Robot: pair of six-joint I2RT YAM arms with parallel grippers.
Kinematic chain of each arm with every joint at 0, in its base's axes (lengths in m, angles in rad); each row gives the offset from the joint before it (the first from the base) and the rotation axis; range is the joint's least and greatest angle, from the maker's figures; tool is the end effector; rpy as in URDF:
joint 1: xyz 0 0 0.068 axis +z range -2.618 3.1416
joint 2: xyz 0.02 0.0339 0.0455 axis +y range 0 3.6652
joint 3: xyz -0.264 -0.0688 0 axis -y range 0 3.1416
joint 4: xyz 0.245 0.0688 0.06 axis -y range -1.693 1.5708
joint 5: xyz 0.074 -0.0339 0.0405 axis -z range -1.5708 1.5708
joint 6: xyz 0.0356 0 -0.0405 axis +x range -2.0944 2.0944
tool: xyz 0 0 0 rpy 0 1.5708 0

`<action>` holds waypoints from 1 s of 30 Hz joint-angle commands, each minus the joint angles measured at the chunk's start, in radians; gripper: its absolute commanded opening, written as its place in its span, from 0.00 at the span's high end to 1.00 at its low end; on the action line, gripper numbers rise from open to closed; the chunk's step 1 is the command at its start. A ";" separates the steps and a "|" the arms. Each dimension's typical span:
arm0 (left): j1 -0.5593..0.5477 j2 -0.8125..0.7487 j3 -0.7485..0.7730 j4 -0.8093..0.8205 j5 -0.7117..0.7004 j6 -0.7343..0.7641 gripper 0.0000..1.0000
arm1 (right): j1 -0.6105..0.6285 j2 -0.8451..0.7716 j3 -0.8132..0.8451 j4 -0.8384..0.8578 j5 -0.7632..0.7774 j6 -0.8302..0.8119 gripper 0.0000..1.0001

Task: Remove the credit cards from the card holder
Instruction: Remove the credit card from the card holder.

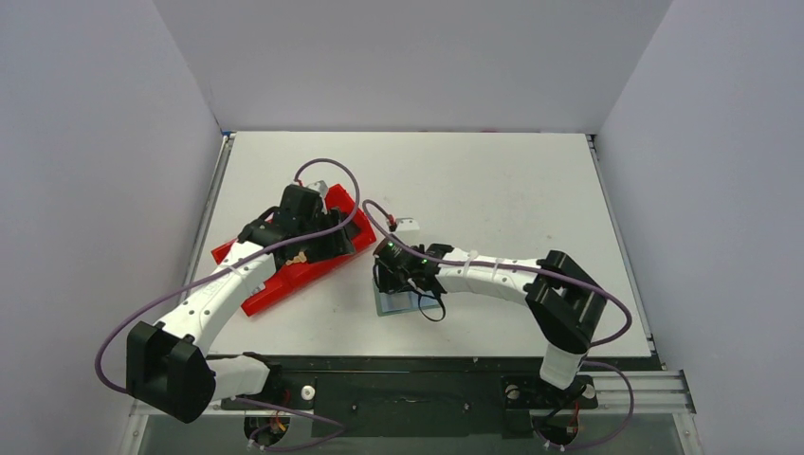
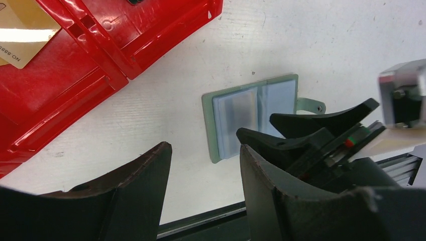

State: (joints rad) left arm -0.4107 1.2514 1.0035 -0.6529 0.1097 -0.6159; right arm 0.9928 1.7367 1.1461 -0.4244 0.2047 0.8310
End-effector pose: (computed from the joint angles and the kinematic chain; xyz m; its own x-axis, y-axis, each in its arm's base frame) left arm 0.2343 -0.1063 0.2765 -0.8519 -0.2553 -0.4573 -0.0403 0.9025 -0.4288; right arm 0.2016 0.2958 0.1948 -0.8753 -0.0182 -0.4832 -0.1705 0.9467 0.2733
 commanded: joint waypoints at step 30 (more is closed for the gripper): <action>0.027 0.004 -0.085 0.092 0.085 -0.017 0.50 | -0.003 0.133 -0.068 0.056 -0.071 0.020 0.68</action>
State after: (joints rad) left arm -0.3897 1.2476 0.9260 -0.6270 0.1547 -0.6231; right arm 1.0111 1.8507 1.1603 -0.3954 0.1856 0.8349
